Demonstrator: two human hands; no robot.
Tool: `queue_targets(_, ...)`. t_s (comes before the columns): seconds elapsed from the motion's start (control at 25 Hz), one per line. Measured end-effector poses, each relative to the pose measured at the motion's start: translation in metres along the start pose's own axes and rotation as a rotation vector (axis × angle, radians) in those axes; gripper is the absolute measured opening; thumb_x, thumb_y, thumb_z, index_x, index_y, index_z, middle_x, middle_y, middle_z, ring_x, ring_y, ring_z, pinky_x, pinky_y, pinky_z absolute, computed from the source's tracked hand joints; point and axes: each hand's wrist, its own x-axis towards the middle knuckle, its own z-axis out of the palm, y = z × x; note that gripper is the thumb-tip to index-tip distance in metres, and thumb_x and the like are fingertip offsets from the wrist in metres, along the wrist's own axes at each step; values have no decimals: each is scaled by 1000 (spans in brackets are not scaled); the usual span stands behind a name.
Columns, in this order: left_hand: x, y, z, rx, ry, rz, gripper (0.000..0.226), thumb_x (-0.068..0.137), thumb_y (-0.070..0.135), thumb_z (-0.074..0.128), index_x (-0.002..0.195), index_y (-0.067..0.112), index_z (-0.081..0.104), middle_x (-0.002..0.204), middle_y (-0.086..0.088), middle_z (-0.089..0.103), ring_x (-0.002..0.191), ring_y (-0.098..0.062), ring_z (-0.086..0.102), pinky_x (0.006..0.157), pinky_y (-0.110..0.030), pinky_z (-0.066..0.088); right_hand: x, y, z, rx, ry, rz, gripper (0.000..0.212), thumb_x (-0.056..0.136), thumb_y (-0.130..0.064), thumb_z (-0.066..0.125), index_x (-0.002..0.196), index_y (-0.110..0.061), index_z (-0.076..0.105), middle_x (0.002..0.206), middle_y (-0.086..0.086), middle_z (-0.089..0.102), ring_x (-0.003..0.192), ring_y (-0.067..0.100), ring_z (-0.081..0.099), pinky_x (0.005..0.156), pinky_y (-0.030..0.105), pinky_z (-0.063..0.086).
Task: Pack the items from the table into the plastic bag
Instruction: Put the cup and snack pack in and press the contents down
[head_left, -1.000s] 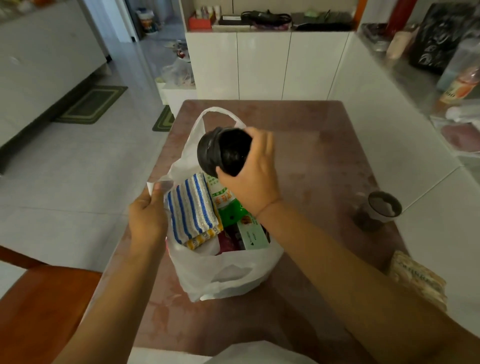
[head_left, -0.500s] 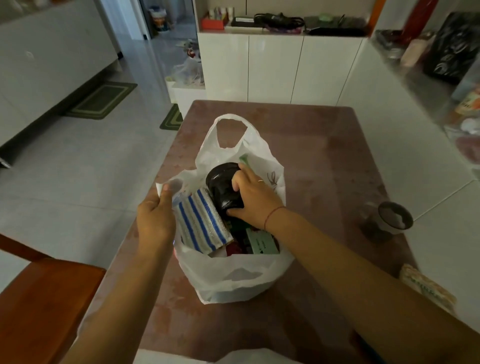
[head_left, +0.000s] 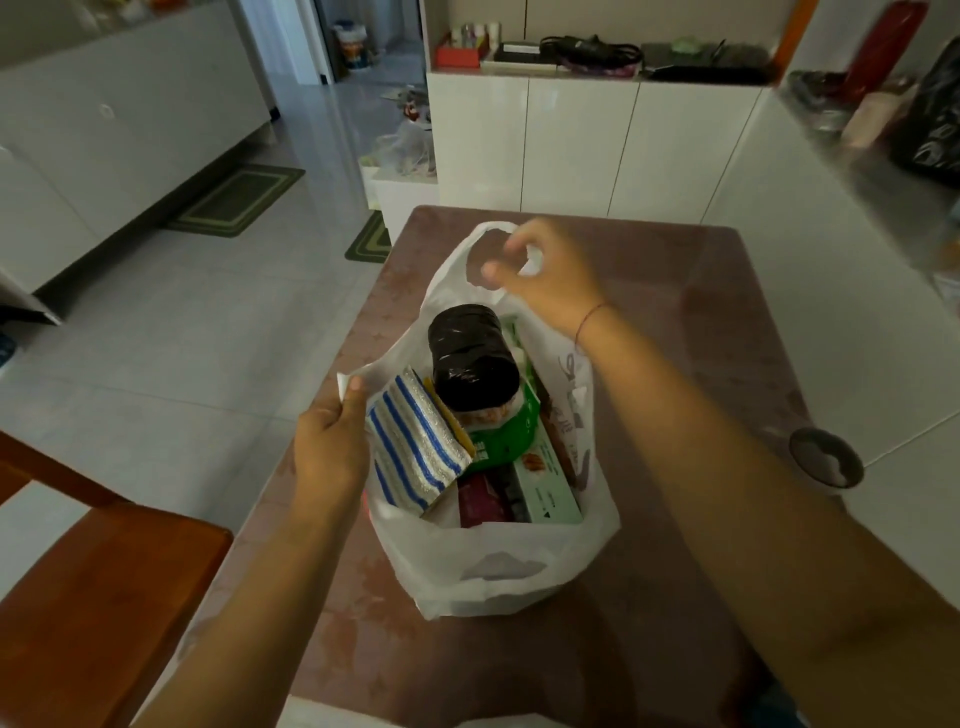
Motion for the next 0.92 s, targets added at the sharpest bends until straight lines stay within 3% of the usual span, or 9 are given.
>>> queue_targets(0.08,1,-1,0,4,-5,16,28,94,43,39,87,28,62,89,-3,68,83,-23,66,83,-47,52,22,8,-18,-38,169,113,71,73,-46,71,131,-17,42,139,5,42,127,26,43,106,44,39)
queue_targets(0.16,4,0,-1,9,-14,34,28,94,42,39,89,28,63,90,-3,69,83,-23,66,82,-48,53,37,17,-18,52,-53,266,89,78,-43,71,146,-14,23,147,10,38,132,25,40,112,44,34)
queue_targets(0.2,6,0,-1,16,-18,44,29,94,41,39,93,26,64,90,-4,69,83,-24,67,82,-48,53,40,19,-18,84,-171,290,80,81,-39,70,143,-9,31,135,12,52,122,23,52,110,42,37)
queue_targets(0.28,13,-1,-1,32,-13,66,34,95,39,40,105,18,64,92,-7,70,83,-27,67,82,-48,53,38,16,-26,99,-301,214,36,87,-30,65,111,-3,61,82,6,68,76,14,64,95,38,50)
queue_targets(0.36,22,1,-1,15,4,104,35,95,35,42,107,12,65,90,-8,70,82,-28,67,79,-44,54,31,6,-40,265,-350,122,13,90,-17,59,83,-8,66,47,-10,52,43,5,45,70,27,55)
queue_targets(0.48,40,8,0,-7,10,153,27,95,32,46,85,17,66,78,-4,68,72,-23,66,67,-34,52,9,-19,-67,365,-361,51,13,89,-4,56,80,-7,65,35,-13,37,32,3,28,48,19,45)
queue_targets(0.64,75,38,25,110,-85,244,31,94,34,48,70,18,61,61,1,61,52,-9,58,50,-21,44,-21,-37,-104,597,-247,200,15,92,1,49,90,-6,62,37,-11,39,32,1,31,38,14,32)
queue_targets(0.8,81,60,74,422,-446,383,38,93,32,50,92,-4,63,84,-17,61,79,-27,58,77,-37,49,-58,-15,-128,727,31,397,16,91,6,47,90,-4,60,35,-8,38,28,1,30,35,13,27)
queue_targets(0.92,65,66,71,528,-604,498,47,92,43,45,115,5,59,112,-15,61,105,-31,57,94,-51,44,-82,10,-138,775,150,462,13,92,-2,47,89,-7,59,34,-10,36,29,2,28,38,16,28)
